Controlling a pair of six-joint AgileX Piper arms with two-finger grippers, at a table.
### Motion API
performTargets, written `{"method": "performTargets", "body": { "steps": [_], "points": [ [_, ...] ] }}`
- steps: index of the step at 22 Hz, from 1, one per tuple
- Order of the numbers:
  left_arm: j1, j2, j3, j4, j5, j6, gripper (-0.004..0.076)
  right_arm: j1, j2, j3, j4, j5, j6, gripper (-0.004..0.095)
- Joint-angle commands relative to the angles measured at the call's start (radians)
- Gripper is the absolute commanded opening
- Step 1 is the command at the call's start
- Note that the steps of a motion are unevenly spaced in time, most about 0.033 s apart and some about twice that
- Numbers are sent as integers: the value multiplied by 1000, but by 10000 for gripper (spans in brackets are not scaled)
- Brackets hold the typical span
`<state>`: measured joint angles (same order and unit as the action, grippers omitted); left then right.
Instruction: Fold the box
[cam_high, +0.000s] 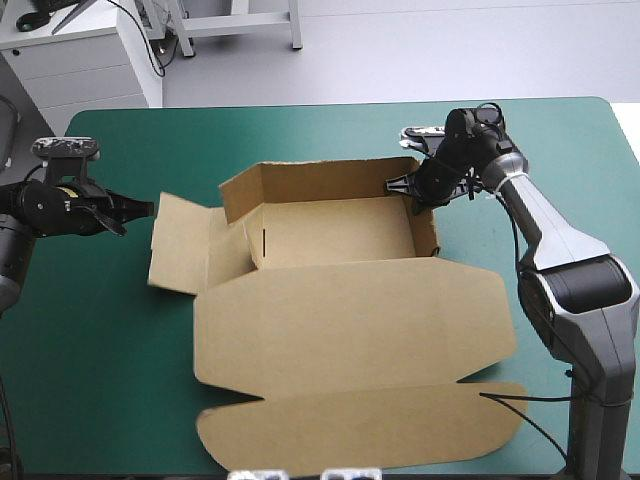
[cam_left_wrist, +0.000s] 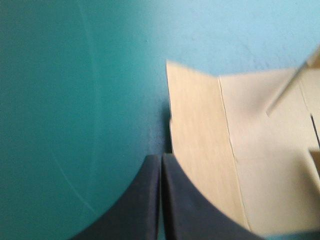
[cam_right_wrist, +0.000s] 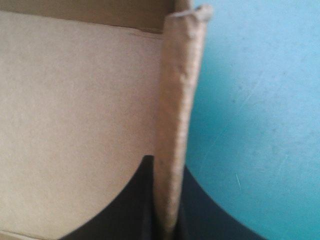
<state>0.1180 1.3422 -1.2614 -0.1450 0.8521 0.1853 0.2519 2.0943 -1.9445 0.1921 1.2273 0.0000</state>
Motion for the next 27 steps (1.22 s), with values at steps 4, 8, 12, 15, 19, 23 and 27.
{"method": "performTargets", "body": {
  "steps": [4,8,12,15,19,23,27],
  "points": [
    [186,-33,-25,-140,-54,-5,-8,-15,-139,-26,36,2,-44,-18],
    [424,-33,-25,-469,22,177,-8,-87,-247,-27,171,-48,-75,-18],
    [532,8,-25,-885,144,379,-8,-181,-332,-27,391,-41,-138,-18],
    [526,81,-25,-1161,270,473,-8,-240,-395,-27,602,-40,-206,-18],
    [514,149,-25,-1442,443,538,-8,-241,-439,-27,638,-40,-225,-18],
    [402,145,-25,-1488,443,538,-8,-237,-451,-27,707,-44,-239,-17],
    [314,126,-25,-1543,443,541,-8,-219,-451,-27,696,-44,-239,-15]
  ]
}}
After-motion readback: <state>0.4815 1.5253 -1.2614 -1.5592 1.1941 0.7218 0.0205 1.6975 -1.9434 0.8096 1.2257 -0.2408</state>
